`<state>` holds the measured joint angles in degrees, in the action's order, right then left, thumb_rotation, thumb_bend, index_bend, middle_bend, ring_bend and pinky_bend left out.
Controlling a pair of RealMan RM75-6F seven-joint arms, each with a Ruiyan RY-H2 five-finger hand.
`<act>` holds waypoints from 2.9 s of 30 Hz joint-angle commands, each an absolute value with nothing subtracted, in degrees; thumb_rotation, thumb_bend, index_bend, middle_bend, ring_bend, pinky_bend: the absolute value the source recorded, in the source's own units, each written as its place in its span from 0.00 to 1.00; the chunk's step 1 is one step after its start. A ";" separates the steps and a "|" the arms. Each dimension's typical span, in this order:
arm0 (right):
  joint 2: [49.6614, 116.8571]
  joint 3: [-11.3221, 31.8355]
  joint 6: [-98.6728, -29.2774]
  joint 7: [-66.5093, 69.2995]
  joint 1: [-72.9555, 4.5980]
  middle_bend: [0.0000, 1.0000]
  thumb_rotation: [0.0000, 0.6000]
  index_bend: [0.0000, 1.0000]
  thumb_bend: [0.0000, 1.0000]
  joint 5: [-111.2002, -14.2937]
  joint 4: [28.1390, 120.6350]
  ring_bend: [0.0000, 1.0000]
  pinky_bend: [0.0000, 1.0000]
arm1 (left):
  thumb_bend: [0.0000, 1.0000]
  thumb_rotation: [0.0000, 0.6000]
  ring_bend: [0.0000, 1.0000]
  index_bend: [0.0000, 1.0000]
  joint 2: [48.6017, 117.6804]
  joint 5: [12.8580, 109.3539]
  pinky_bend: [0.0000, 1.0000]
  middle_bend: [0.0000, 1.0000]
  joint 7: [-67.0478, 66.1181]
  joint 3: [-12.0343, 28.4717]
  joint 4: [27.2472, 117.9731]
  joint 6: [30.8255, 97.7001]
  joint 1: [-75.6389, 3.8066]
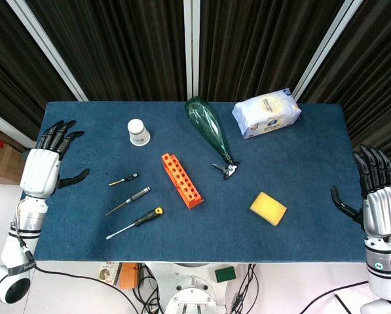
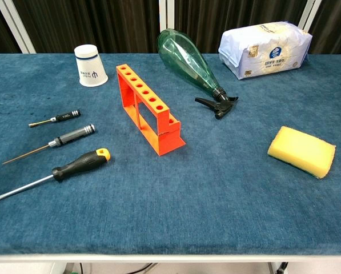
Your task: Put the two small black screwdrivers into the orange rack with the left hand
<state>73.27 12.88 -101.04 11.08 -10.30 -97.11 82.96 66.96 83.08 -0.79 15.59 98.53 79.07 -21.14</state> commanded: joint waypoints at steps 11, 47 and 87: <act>72.49 11.96 -102.03 11.19 -9.88 0.00 1.00 0.00 0.38 -96.72 82.76 0.00 0.00 | 0.14 1.00 0.04 0.20 64.25 80.96 0.13 0.10 -3.25 13.10 101.05 74.35 -22.36; 70.17 10.10 -104.35 10.01 -7.42 0.00 1.00 0.00 0.38 -97.00 84.58 0.00 0.00 | 0.25 1.00 0.15 0.42 89.45 45.55 0.20 0.25 -19.75 14.18 78.39 51.06 -40.74; 70.86 10.29 -103.18 10.27 -7.83 0.00 1.00 0.00 0.38 -95.63 83.85 0.00 0.00 | 0.35 1.00 0.15 0.54 91.04 45.48 0.21 0.26 -20.71 12.81 78.87 54.26 -42.15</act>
